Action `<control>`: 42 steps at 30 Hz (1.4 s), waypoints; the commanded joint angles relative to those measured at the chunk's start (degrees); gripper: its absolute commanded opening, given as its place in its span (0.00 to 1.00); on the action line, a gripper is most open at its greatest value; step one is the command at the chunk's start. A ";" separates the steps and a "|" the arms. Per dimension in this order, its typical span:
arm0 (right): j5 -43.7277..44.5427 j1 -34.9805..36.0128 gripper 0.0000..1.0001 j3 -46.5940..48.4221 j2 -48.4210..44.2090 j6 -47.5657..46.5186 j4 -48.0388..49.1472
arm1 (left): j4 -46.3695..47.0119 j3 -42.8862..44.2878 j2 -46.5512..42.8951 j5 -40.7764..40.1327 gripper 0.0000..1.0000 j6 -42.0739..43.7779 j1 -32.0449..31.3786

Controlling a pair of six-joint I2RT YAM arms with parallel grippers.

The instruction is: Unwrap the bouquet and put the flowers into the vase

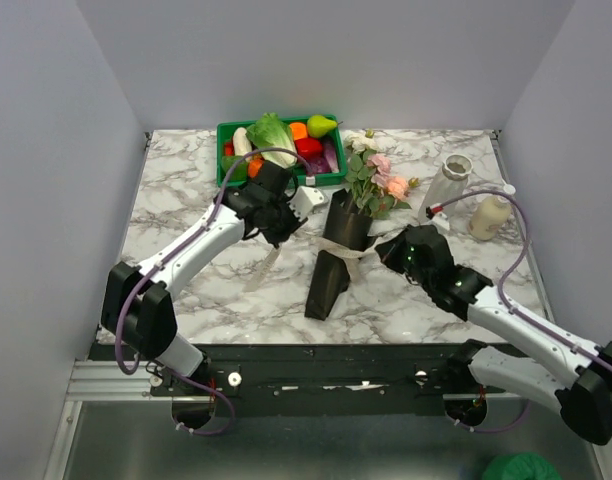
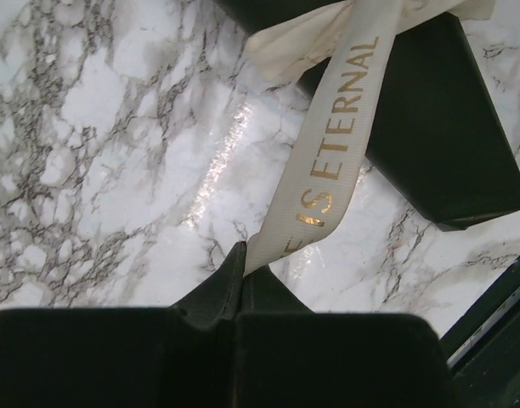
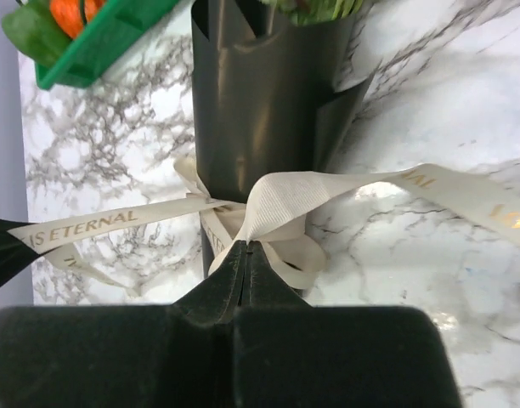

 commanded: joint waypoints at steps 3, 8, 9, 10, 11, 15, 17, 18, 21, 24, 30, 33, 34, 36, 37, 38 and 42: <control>13.14 -0.49 0.00 1.64 -10.21 -2.23 -15.88 | -5.85 5.02 -6.01 -4.08 0.00 -3.74 9.84; 20.07 -0.67 0.01 5.24 -15.49 -1.01 -28.44 | -6.13 0.11 -12.78 -6.18 0.00 -1.29 17.95; 21.14 -0.67 0.01 5.69 -16.98 -0.48 -29.86 | -6.13 -0.77 -15.23 -6.36 0.00 -0.76 19.18; 22.11 -0.67 0.01 6.04 -17.95 -0.39 -32.57 | -6.22 -1.57 -16.38 -7.23 0.00 -0.23 21.72; 24.12 -0.76 0.01 6.39 -18.83 -0.30 -33.90 | -6.30 -2.79 -17.35 -7.67 0.00 0.56 23.05; 28.52 -1.37 0.01 9.19 -22.52 0.40 -39.88 | -6.92 -4.82 -21.05 -10.04 0.00 2.67 30.26; 31.33 -1.55 0.01 10.08 -23.84 0.75 -43.48 | -6.75 -5.79 -21.67 -11.54 0.00 3.55 34.19; 32.13 -1.63 0.01 10.35 -24.20 0.75 -44.45 | -6.22 -6.14 -22.19 -12.07 0.00 4.07 35.00; 34.59 -1.99 0.09 11.31 -23.85 2.41 -49.10 | -5.78 -7.37 -23.07 -13.47 0.71 4.69 36.24; 34.95 -2.07 0.65 11.93 -21.83 3.65 -52.45 | -8.05 -5.72 -23.16 -8.77 0.99 4.70 35.90; 31.79 -2.07 0.92 16.23 -21.20 -1.06 -52.91 | -13.86 4.57 -18.70 4.78 0.99 1.62 27.21; 25.91 -2.07 0.95 16.50 -23.05 -9.57 -46.50 | -10.55 6.68 -14.40 7.70 0.99 -0.57 16.85; 24.24 -2.07 0.95 16.24 -24.54 -11.62 -42.65 | -9.57 7.03 -12.89 9.27 0.99 -0.75 14.82; 20.28 -2.07 0.96 15.71 -25.34 -15.22 -40.08 | -7.11 9.05 -7.03 11.12 0.99 -0.75 10.42; 19.40 -2.07 0.96 15.27 -25.60 -15.94 -38.24 | -6.49 10.02 -4.73 12.44 0.99 -0.67 9.53; 17.48 -2.07 0.96 15.01 -25.52 -16.64 -37.26 | -5.96 12.55 -2.44 15.06 0.99 -0.49 8.22; 13.16 -2.07 0.94 13.43 -25.87 -19.71 -33.57 | -3.85 20.20 11.16 19.47 0.99 1.35 6.02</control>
